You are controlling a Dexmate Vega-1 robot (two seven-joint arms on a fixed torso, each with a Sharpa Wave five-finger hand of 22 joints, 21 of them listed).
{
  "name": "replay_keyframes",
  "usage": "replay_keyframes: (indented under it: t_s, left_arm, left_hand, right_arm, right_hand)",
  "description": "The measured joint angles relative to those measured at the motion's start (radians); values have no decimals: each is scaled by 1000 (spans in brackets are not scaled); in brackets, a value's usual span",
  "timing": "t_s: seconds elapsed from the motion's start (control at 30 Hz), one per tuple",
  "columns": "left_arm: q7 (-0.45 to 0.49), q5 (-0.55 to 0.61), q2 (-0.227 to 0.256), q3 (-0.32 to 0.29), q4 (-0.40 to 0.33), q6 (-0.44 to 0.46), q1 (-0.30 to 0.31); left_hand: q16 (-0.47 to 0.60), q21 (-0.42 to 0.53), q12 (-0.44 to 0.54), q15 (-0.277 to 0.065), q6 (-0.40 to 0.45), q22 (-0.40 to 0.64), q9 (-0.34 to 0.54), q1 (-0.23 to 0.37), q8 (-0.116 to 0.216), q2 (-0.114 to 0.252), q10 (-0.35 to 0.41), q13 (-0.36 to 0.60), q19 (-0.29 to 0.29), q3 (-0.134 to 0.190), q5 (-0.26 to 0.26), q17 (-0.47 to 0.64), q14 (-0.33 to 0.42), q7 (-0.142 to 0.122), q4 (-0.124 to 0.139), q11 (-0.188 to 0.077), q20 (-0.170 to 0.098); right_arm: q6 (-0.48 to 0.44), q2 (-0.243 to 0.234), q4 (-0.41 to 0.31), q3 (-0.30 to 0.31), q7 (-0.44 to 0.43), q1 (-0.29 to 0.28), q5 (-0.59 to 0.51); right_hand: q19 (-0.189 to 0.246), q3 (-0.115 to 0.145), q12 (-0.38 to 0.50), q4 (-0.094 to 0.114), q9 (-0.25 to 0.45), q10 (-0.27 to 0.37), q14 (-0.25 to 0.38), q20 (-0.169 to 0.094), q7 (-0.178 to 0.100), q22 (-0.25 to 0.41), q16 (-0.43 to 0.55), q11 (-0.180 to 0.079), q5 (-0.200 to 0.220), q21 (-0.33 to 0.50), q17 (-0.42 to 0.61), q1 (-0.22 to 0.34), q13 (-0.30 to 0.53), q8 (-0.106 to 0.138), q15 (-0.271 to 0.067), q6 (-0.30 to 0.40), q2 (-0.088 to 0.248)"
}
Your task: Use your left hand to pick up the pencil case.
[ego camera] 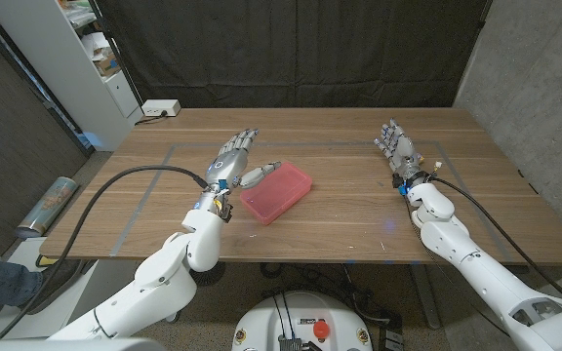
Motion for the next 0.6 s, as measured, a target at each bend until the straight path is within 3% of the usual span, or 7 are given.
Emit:
replay_keyframes:
  t_s: [0.47,0.6]
  left_arm:
    - [12,93,-12,70,15,59,-32]
    - [8,124,-19,93,25,78,-46]
  left_hand:
    - [6,8,4,1,8,3,0,0,4,-26,6,0,29,-21,8,0,9,0,5,-6,3]
    - [6,16,4,1,-6,3,0,-9,4,-57,6,0,64,-42,15,0,9,-10,9,-6,2]
  right_arm:
    - [0,0,12,-1,14,10,3]
    - [0,-2,16,0,17,11,5]
  right_hand:
    - [-3,0,0,0,0,0,0,3,0,0,0,0,0,0,-5,-5,0,0,0,0,5]
    - [-3,0,0,0,0,0,0,3,0,0,5,0,0,0,-5,-5,0,0,0,0,5]
